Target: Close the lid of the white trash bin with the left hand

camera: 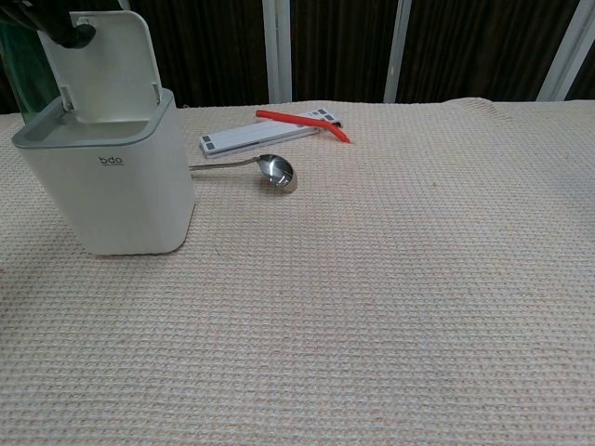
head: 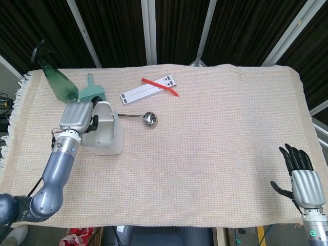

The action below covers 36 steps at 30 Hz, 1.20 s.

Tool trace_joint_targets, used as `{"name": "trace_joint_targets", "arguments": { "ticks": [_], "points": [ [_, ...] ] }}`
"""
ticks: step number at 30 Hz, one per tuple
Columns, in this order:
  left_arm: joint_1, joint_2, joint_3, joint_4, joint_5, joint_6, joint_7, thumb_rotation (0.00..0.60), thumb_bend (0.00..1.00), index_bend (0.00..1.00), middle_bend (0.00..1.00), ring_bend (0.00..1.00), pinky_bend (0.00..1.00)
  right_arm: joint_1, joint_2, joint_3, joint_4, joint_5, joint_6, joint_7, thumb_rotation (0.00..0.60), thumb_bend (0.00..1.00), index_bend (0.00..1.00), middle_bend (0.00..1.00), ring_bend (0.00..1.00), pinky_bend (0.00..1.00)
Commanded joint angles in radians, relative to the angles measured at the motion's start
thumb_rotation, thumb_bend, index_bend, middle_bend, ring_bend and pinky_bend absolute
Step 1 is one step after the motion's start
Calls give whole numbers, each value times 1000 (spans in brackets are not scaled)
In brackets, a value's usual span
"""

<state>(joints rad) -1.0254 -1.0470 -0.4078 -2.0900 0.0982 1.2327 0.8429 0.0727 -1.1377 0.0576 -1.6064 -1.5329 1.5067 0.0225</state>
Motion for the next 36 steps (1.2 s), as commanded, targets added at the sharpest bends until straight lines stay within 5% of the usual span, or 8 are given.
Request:
{"name": "trace_joint_targets", "arguments": {
  "ticks": [1, 13, 23, 36],
  "points": [
    [9, 28, 9, -33, 4, -6, -14, 600, 631, 227, 1000, 937, 998, -2, 0, -2, -2, -2, 2, 0, 600, 211, 0, 0, 0, 61],
    [17, 174, 72, -143, -44, -79, 21, 600, 631, 245, 1000, 944, 1000, -8, 0, -2, -10, 0, 8, 3, 600, 211, 0, 0, 0, 61],
    [52, 276, 160, -258, 38, -133, 42, 600, 631, 256, 1000, 945, 1000, -8, 1, -3, -12, 2, 3, 6, 600, 211, 0, 0, 0, 61],
    [114, 239, 270, -237, 220, -141, -8, 600, 631, 234, 1000, 945, 1000, -9, 1, -7, -21, -3, 0, 7, 600, 211, 0, 0, 0, 61]
  ]
}}
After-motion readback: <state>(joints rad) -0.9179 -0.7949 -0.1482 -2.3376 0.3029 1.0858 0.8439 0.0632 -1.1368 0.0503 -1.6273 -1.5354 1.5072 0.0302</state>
